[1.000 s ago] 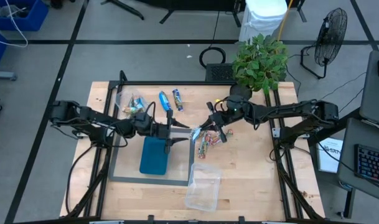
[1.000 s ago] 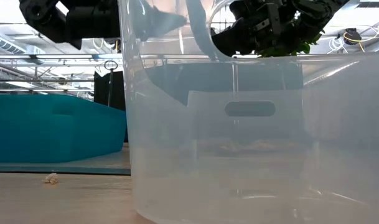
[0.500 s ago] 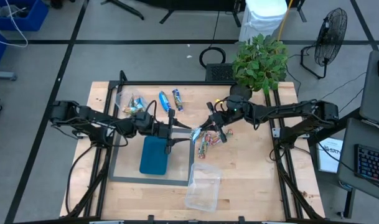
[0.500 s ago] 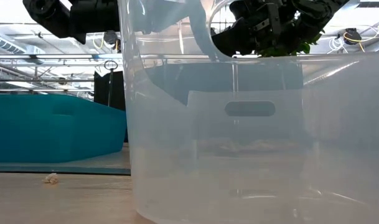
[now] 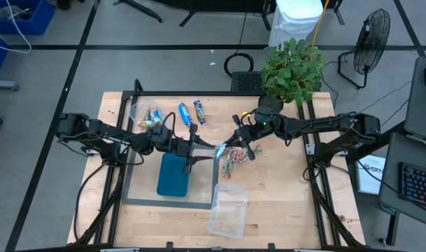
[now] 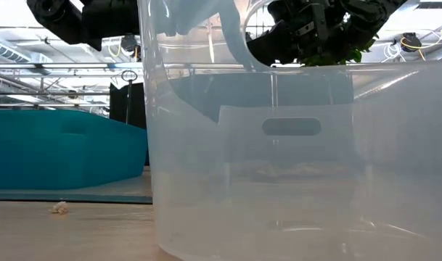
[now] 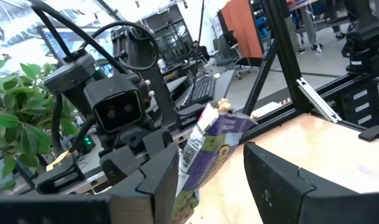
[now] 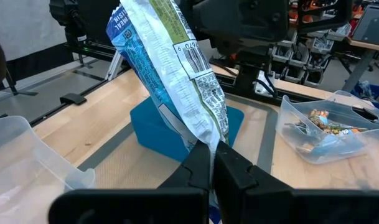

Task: Pick and place Granola Bars by type
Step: Put the bottom blue granola bar into the blue bin

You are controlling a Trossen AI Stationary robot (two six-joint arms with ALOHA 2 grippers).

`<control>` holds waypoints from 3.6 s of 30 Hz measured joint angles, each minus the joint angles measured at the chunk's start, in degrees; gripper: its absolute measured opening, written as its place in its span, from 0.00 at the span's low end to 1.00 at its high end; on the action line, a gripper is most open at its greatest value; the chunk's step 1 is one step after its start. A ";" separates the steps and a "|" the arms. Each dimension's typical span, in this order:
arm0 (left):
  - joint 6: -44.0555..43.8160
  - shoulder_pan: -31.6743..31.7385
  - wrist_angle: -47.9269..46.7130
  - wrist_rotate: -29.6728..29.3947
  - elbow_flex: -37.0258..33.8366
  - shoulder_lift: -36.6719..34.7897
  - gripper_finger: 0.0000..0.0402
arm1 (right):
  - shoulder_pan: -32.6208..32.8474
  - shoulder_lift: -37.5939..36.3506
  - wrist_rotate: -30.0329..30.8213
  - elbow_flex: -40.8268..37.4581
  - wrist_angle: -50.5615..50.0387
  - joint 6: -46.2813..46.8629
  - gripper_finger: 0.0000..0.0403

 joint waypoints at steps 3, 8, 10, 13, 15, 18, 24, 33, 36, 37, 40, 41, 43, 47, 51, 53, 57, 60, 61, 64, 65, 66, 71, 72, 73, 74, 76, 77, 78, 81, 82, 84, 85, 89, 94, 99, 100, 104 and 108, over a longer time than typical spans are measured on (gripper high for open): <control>-0.15 0.00 0.64 -0.02 0.07 0.00 0.45 | 0.00 0.00 0.00 0.01 0.02 0.00 0.00; -1.78 0.00 0.55 -0.04 2.05 1.99 0.47 | 0.00 0.00 0.23 0.02 0.02 0.00 0.00; -1.68 0.00 0.24 -0.02 3.30 3.72 0.48 | 0.00 0.00 0.23 0.02 0.04 0.02 0.00; -0.40 0.00 0.21 -0.04 4.62 5.80 0.49 | 0.00 0.00 0.26 0.04 -0.03 0.00 0.00; 0.50 0.00 0.39 -0.45 5.29 6.38 0.48 | -0.02 0.02 0.26 0.04 -0.04 0.00 0.00; 0.89 0.00 0.04 -0.47 5.25 6.18 0.47 | -0.02 0.01 0.25 0.09 -0.05 0.01 0.00; 1.77 0.00 0.32 -0.50 5.25 6.14 0.43 | -0.02 0.00 0.22 0.09 -0.52 0.00 0.00; 3.28 0.00 0.32 -0.65 5.14 5.46 0.31 | -0.02 0.00 0.22 0.09 -0.92 0.02 0.00; 4.42 0.02 0.31 -0.68 5.14 5.42 0.21 | 0.00 0.00 0.20 0.09 -1.11 0.02 0.00; 4.68 0.02 0.29 -0.68 5.14 5.42 0.18 | 0.00 0.00 0.22 0.09 -1.14 0.02 0.00; 5.30 0.02 0.21 -0.70 5.14 5.22 0.11 | 0.00 0.00 0.19 0.09 -1.03 0.18 0.00; 5.59 0.02 0.14 -0.70 5.14 5.22 0.10 | 0.00 0.00 0.20 0.09 -1.03 0.37 0.00; 5.90 0.02 -0.01 -0.70 5.14 5.20 0.10 | 0.00 0.00 0.27 0.09 -1.07 1.47 0.01; 6.24 0.03 -0.75 -1.54 5.09 4.48 0.08 | -0.03 -0.06 2.91 0.10 -2.76 1.70 0.10; 7.05 0.00 -4.18 -3.44 5.07 2.37 0.08 | -1.37 -1.35 3.27 0.11 -7.46 1.51 0.25; 6.90 -0.02 -6.82 -4.85 5.07 0.20 0.07 | -2.43 -2.72 3.53 0.05 -10.60 1.51 0.33; 5.00 -0.08 -12.54 -6.46 4.19 -3.78 0.07 | -4.93 -8.31 3.48 0.03 -18.06 2.91 0.43; 4.60 -0.38 -12.67 -7.55 1.99 -6.86 0.07 | -6.47 -12.97 3.51 -1.34 -22.32 3.73 0.45; 4.49 -0.55 -12.77 -8.47 0.56 -8.32 0.06 | -6.76 -14.68 3.62 -2.50 -22.29 4.10 0.46; 2.87 -1.01 -12.15 -13.01 -3.64 -11.78 0.06 | -7.28 -20.47 6.56 -7.51 -20.32 5.30 0.45; 1.94 -1.25 -11.85 -14.76 -5.30 -13.14 0.06 | -7.28 -22.37 8.68 -9.65 -19.25 5.75 0.44; 1.04 -1.55 -11.15 -16.11 -6.96 -14.50 0.06 | -7.30 -24.43 10.88 -11.89 -18.12 6.01 0.43; -1.86 -3.33 -6.72 -19.49 -14.12 -20.54 0.06 | -7.32 -34.53 18.69 -22.74 -9.90 8.48 0.40; -2.06 -3.77 -6.25 -20.91 -15.23 -21.60 0.06 | -7.31 -36.38 19.68 -24.74 -8.15 9.18 0.40; -2.16 -4.26 -6.10 -22.64 -16.38 -22.90 0.06 | -7.32 -38.07 20.56 -26.71 -6.05 9.83 0.40; -2.27 -4.70 -6.10 -24.27 -17.27 -23.96 0.06 | -7.32 -39.75 21.60 -28.54 -4.10 10.46 0.40; -3.26 -5.71 -5.74 -26.95 -18.53 -25.57 0.06 | -7.32 -43.40 24.56 -31.83 -1.70 11.38 0.40; -3.56 -6.16 -5.91 -27.82 -19.20 -26.38 0.06 | -7.32 -45.15 26.50 -33.31 -0.95 11.68 0.40; -3.69 -6.65 -6.01 -28.30 -19.63 -26.89 0.06 | -7.32 -46.89 28.28 -34.66 -0.76 11.89 0.40; -3.47 -8.10 -6.14 -30.39 -20.56 -28.20 0.06 | -7.32 -51.92 32.57 -37.88 -0.92 12.02 0.40; -3.36 -8.52 -6.15 -31.22 -20.59 -28.49 0.06 | -7.32 -53.57 33.29 -38.57 -0.88 12.00 0.40; -3.20 -9.04 -6.81 -33.16 -20.59 -29.07 0.06 | -7.32 -56.59 33.99 -39.65 -0.87 12.00 0.40; -3.19 -9.10 -7.20 -33.83 -20.59 -29.29 0.06 | -7.32 -57.89 34.50 -39.99 -0.92 11.97 0.40; -3.81 -9.25 -9.41 -35.22 -20.59 -30.22 0.06 | -7.32 -62.60 34.77 -41.48 -1.68 11.69 0.40; -7.25 -9.45 -11.92 -36.95 -20.61 -31.02 0.06 | -7.28 -67.10 37.75 -43.10 -5.35 11.60 0.40; -12.60 -10.94 -14.23 -37.06 -20.61 -31.01 0.06 | -7.28 -68.97 39.74 -43.18 -11.47 11.98 0.40; -14.00 -11.44 -15.32 -37.09 -20.60 -31.00 0.06 | -7.28 -69.02 39.63 -43.23 -11.66 12.00 0.40; -23.68 -13.53 -24.34 -37.45 -18.35 -30.95 0.06 | -7.28 -68.96 39.19 -43.28 -13.21 12.00 0.40; -37.14 -16.56 -39.57 -38.26 -12.98 -30.94 0.06 | -7.28 -68.96 39.15 -43.32 -13.81 12.00 0.40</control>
